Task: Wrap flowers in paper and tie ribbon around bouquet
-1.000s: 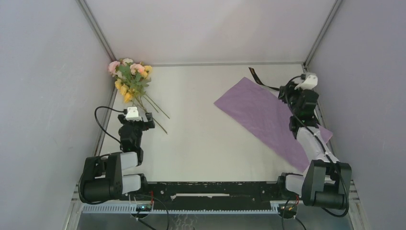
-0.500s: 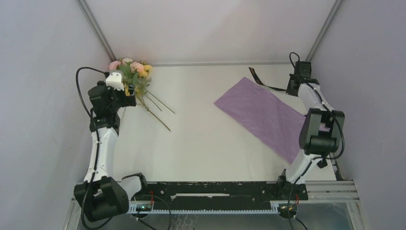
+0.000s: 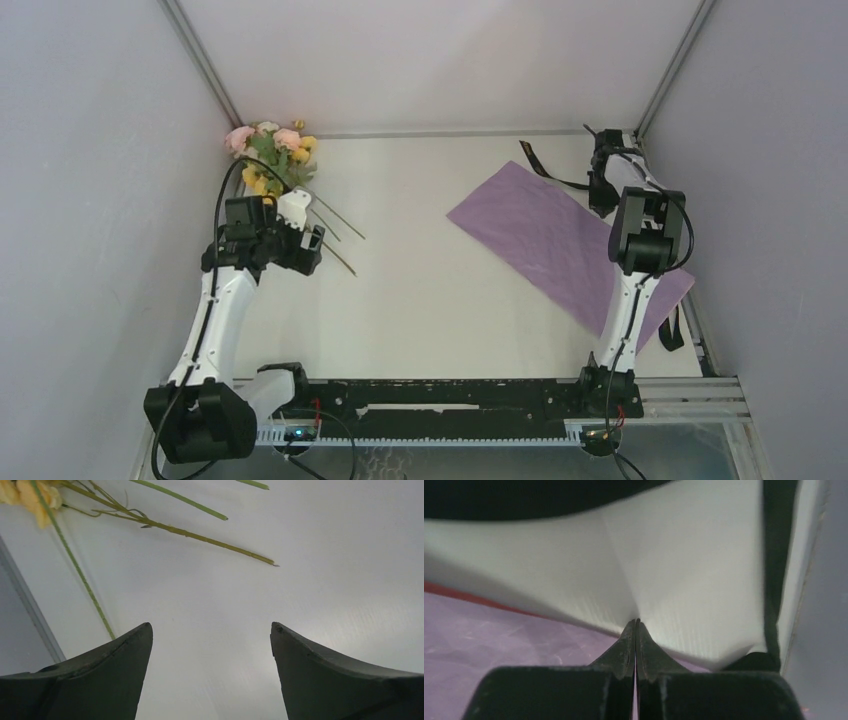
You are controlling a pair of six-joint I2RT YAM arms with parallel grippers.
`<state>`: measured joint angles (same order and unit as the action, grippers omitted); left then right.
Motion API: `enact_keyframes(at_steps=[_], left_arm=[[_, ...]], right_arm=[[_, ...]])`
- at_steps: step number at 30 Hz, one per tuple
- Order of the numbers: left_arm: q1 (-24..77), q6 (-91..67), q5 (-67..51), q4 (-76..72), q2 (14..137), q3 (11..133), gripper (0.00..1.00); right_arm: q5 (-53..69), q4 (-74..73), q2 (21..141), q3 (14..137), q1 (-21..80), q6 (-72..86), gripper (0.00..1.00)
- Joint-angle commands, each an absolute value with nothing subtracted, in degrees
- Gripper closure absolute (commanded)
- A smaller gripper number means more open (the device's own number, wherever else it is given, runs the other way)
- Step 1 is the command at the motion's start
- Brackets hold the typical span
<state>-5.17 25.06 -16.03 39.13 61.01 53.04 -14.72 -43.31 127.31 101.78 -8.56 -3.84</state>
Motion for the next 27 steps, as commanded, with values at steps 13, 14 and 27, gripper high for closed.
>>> enact_keyframes(at_steps=[13,14,27], left_arm=[[-2.0,25.7,-17.4,42.3,62.2,56.9,0.09],[-1.5,25.7,-17.0,42.4,62.4,56.8,0.10],[42.6,33.4,-9.4,45.6,71.8,53.4,0.25]], right_arm=[[10.1,-60.7,132.5,107.7,12.7,-0.3,1.00],[12.7,-60.0,131.8,107.6,14.2,-0.3,1.00],[34.5,-54.8,128.4,119.0,17.7,-8.1,0.57]])
